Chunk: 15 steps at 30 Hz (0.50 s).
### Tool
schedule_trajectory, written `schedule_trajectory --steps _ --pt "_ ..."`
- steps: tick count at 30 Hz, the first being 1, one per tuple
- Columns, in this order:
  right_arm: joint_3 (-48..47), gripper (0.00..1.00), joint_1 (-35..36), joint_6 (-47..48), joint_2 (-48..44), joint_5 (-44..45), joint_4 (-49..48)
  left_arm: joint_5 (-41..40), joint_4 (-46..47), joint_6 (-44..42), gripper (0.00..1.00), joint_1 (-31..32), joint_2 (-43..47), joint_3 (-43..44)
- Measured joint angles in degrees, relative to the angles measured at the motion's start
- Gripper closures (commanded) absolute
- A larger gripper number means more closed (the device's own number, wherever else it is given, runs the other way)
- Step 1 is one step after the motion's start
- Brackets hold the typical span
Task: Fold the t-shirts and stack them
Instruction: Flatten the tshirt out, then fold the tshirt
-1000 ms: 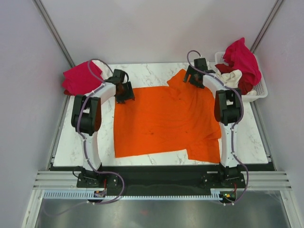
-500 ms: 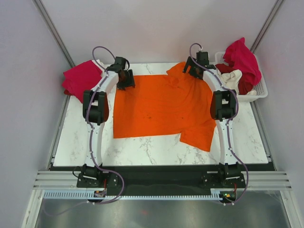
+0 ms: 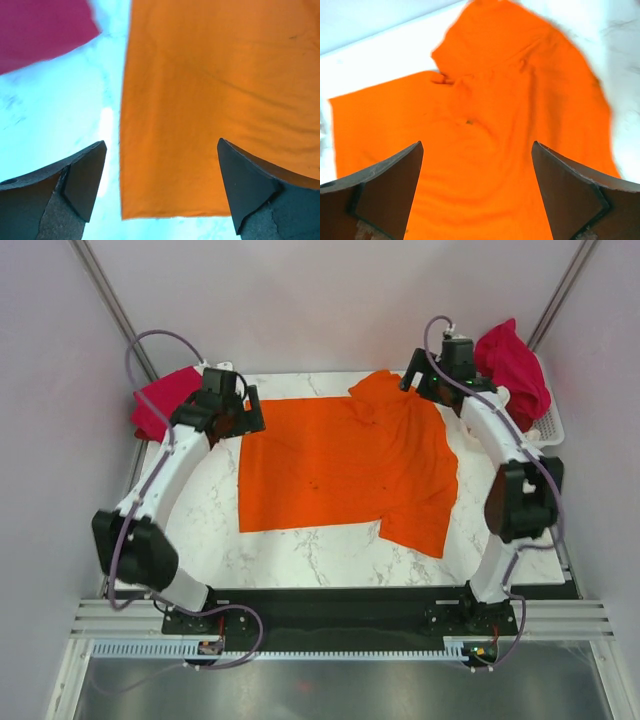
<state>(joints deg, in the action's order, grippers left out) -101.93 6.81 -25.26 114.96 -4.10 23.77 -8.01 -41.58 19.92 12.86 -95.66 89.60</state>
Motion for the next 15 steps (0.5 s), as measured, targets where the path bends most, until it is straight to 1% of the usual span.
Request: schedule_trajectory --steps 2,3,4,5,6,9,11,15 --pt "8.0 0.02 0.2 0.0 -10.8 2.1 -1.0 -4.5 2.4 1.2 0.00 1.0 10.4 -9.1" --pt "12.4 0.02 0.3 -0.1 -16.5 3.1 -1.5 -6.7 4.6 2.5 0.00 1.1 16.1 -15.0" --pt "16.8 0.02 0.5 -0.2 -22.1 3.9 -2.6 -7.6 5.3 3.9 0.03 0.6 20.8 -20.2" --pt "20.2 0.02 0.6 -0.4 -25.9 4.3 -2.9 -7.4 5.4 5.0 0.07 -0.4 23.6 -23.9" --pt "24.5 0.02 0.9 -0.6 -30.1 4.6 -4.0 -5.1 6.3 6.4 0.08 -2.1 26.7 -28.4" --pt "37.2 0.02 2.0 -1.7 -39.6 4.9 -4.5 0.6 7.6 10.1 0.08 -5.2 29.4 -38.0" --pt "44.9 0.02 2.8 -2.5 -43.3 4.7 -3.3 3.9 7.6 11.6 0.08 -5.2 29.5 -44.0" --pt "54.9 0.02 3.5 -3.3 -48.9 3.2 0.0 7.6 7.3 13.4 0.08 -4.7 32.8 -54.7"
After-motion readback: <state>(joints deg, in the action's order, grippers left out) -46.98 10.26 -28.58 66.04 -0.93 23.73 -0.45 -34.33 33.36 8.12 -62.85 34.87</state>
